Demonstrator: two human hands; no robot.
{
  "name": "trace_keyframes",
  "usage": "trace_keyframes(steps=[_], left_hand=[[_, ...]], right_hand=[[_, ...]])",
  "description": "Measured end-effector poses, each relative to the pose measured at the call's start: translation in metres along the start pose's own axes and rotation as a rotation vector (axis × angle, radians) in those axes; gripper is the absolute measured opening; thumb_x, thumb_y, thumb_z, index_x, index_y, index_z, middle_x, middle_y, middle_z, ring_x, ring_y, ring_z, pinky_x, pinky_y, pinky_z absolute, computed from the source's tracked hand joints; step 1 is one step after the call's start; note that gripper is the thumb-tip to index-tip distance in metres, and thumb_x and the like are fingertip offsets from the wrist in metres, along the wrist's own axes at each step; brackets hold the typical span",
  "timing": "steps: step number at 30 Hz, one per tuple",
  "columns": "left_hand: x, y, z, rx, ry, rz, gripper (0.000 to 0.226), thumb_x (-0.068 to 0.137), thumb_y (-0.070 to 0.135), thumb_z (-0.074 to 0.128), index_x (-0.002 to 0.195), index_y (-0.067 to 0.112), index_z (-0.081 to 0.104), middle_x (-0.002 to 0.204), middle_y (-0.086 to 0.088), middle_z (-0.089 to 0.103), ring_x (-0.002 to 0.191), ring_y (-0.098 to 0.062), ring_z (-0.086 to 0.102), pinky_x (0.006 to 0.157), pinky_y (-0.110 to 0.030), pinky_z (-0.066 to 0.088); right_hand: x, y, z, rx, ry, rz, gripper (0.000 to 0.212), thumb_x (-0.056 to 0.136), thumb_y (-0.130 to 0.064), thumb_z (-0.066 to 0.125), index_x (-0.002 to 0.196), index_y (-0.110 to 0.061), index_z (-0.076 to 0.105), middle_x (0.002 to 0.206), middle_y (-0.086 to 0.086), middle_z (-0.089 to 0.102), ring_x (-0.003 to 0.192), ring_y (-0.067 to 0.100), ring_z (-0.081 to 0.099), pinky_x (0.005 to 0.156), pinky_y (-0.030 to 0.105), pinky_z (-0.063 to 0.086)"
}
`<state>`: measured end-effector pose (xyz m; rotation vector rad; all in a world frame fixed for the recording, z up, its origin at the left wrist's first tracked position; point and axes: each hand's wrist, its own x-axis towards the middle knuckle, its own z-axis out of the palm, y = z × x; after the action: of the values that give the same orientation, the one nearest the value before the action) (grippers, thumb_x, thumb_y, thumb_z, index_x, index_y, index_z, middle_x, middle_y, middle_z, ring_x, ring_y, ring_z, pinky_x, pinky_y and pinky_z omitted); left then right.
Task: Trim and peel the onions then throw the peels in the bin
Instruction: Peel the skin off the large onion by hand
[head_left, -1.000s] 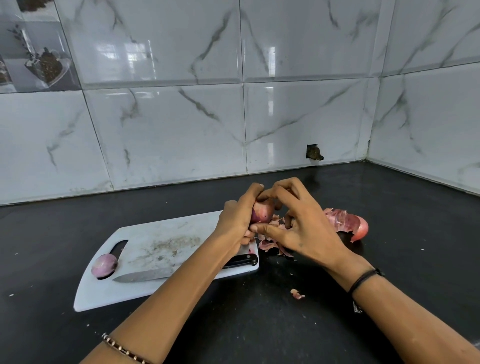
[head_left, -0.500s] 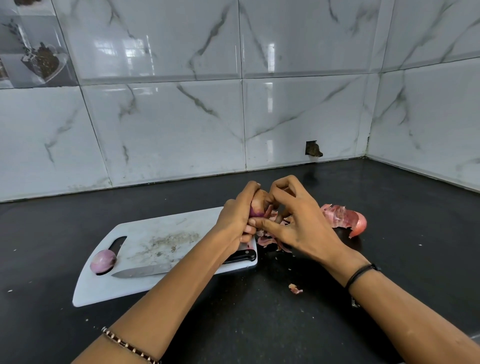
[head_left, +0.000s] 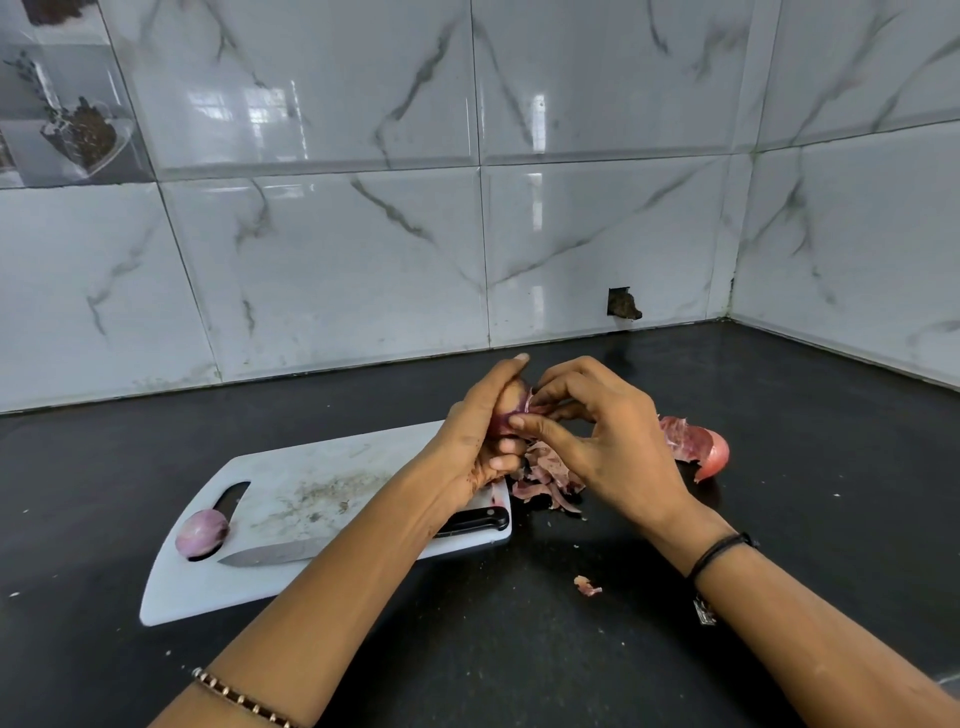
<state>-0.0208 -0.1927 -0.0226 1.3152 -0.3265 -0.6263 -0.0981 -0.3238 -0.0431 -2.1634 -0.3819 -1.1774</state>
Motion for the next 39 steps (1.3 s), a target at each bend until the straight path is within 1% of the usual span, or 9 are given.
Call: trace_keyframes(steps=[11, 14, 18, 21, 24, 26, 29, 35, 39], left_hand=[[0.000, 0.000, -0.009, -0.047, 0.135, 0.014, 0.054, 0.097, 0.057, 0.047, 0.083, 0.007, 0.061, 0.066, -0.010, 0.065, 0.030, -0.011, 0.035, 0.029, -0.012, 0.021], [0.002, -0.001, -0.011, -0.091, 0.154, -0.004, 0.055, 0.096, 0.058, 0.046, 0.092, 0.005, 0.059, 0.071, -0.010, 0.067, 0.030, -0.010, 0.034, 0.029, -0.012, 0.021], [0.003, 0.001, -0.014, -0.155, 0.119, -0.005, 0.053, 0.096, 0.057, 0.047, 0.097, 0.005, 0.055, 0.076, -0.011, 0.067, 0.031, -0.012, 0.037, 0.030, -0.013, 0.023], [0.001, 0.002, -0.010, -0.225, 0.139, -0.004, 0.055, 0.095, 0.056, 0.055, 0.101, 0.002, 0.062, 0.076, -0.010, 0.071, 0.038, -0.014, 0.050, 0.034, -0.018, 0.038], [0.003, 0.001, -0.005, -0.295, 0.172, 0.010, 0.061, 0.089, 0.053, 0.068, 0.115, -0.002, 0.064, 0.086, -0.014, 0.072, 0.061, -0.020, 0.064, 0.052, -0.026, 0.057], [0.004, 0.000, -0.003, -0.351, 0.166, 0.006, 0.069, 0.084, 0.052, 0.074, 0.124, -0.002, 0.061, 0.088, -0.016, 0.070, 0.068, -0.022, 0.065, 0.055, -0.029, 0.061], [0.004, 0.001, 0.001, -0.363, 0.156, 0.017, 0.067, 0.084, 0.051, 0.075, 0.124, -0.001, 0.059, 0.087, -0.018, 0.066, 0.059, -0.021, 0.065, 0.048, -0.028, 0.058], [0.002, 0.000, 0.004, -0.305, 0.138, 0.078, 0.057, 0.091, 0.051, 0.067, 0.121, 0.003, 0.058, 0.087, -0.019, 0.072, 0.065, -0.021, 0.074, 0.061, -0.033, 0.064], [0.004, -0.001, 0.001, -0.283, 0.179, 0.065, 0.060, 0.089, 0.052, 0.068, 0.124, 0.004, 0.057, 0.104, -0.022, 0.068, 0.067, -0.024, 0.075, 0.058, -0.034, 0.063]], right_hand=[[0.000, 0.001, -0.002, -0.029, -0.017, 0.021, 0.013, 0.086, -0.011, 0.080, 0.085, -0.009, 0.067, 0.087, -0.003, 0.063, 0.074, 0.013, 0.062, 0.065, 0.029, 0.055], [0.000, 0.000, -0.003, -0.075, -0.001, 0.044, 0.017, 0.086, -0.014, 0.078, 0.080, -0.011, 0.062, 0.080, -0.004, 0.059, 0.068, 0.013, 0.057, 0.060, 0.024, 0.050], [-0.001, 0.004, -0.004, -0.176, 0.003, 0.119, 0.017, 0.081, -0.013, 0.074, 0.084, -0.020, 0.059, 0.081, -0.013, 0.056, 0.079, 0.008, 0.054, 0.065, 0.020, 0.045], [0.000, 0.009, -0.003, -0.202, -0.030, 0.121, 0.016, 0.084, -0.023, 0.074, 0.094, -0.023, 0.062, 0.094, -0.014, 0.057, 0.094, 0.008, 0.052, 0.078, 0.026, 0.045], [-0.001, 0.008, -0.002, -0.155, -0.063, 0.123, 0.026, 0.087, -0.040, 0.075, 0.102, -0.024, 0.062, 0.104, -0.014, 0.056, 0.101, 0.006, 0.051, 0.083, 0.022, 0.044], [-0.001, 0.006, -0.001, -0.160, -0.082, 0.133, 0.040, 0.083, -0.057, 0.075, 0.104, -0.026, 0.062, 0.103, -0.016, 0.056, 0.098, 0.002, 0.052, 0.080, 0.020, 0.045], [-0.002, 0.005, -0.001, -0.185, -0.083, 0.167, 0.051, 0.077, -0.071, 0.071, 0.102, -0.027, 0.064, 0.100, -0.018, 0.058, 0.095, 0.001, 0.054, 0.078, 0.025, 0.049], [0.000, 0.004, -0.001, -0.229, -0.077, 0.108, 0.018, 0.094, -0.040, 0.069, 0.100, -0.023, 0.071, 0.095, -0.014, 0.063, 0.092, 0.004, 0.055, 0.077, 0.031, 0.051], [0.000, 0.008, 0.000, -0.305, -0.034, 0.135, 0.010, 0.097, -0.031, 0.066, 0.098, -0.021, 0.069, 0.092, -0.013, 0.058, 0.089, 0.005, 0.054, 0.074, 0.031, 0.051]])
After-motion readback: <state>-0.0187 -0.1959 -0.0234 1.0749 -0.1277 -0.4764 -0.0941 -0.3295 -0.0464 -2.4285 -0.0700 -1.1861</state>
